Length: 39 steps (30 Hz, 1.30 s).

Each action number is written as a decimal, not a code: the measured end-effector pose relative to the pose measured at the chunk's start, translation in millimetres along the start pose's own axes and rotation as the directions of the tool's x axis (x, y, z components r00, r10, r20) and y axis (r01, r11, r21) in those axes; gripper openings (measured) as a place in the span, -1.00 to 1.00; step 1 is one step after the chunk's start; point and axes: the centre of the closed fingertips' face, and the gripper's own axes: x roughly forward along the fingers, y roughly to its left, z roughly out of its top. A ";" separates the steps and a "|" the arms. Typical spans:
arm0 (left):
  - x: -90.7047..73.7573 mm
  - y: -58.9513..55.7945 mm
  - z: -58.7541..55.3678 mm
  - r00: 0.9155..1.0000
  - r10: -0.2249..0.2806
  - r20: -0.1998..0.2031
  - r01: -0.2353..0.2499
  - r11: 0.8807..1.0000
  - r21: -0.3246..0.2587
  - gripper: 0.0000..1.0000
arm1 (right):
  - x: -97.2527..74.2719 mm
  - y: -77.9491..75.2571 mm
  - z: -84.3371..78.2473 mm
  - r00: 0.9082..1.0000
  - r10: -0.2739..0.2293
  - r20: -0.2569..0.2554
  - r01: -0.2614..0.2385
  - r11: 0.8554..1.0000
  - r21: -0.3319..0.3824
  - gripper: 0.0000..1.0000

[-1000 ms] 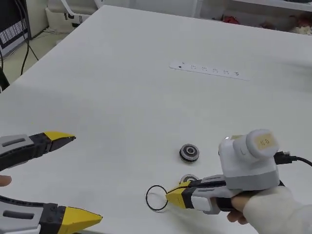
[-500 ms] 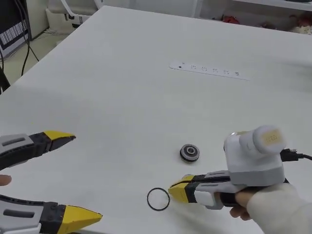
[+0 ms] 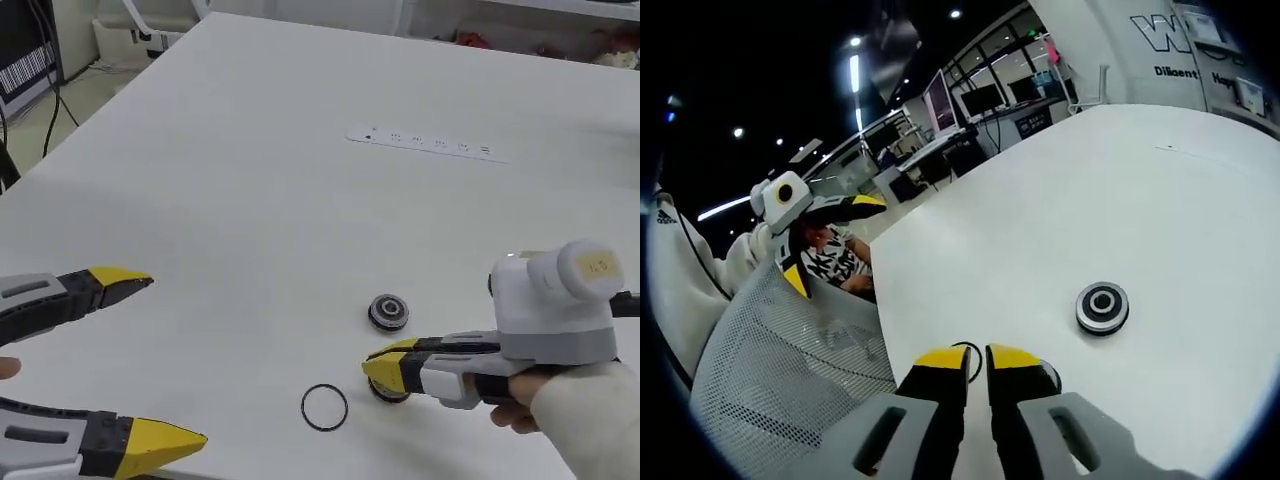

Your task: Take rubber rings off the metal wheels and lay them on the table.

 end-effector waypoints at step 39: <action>19.4 0.0 55.5 0.997 -0.059 0.057 0.055 0.996 0.065 0.73 | -27.3 -38.5 -8.3 0.996 -0.085 0.015 0.085 0.996 0.035 -0.89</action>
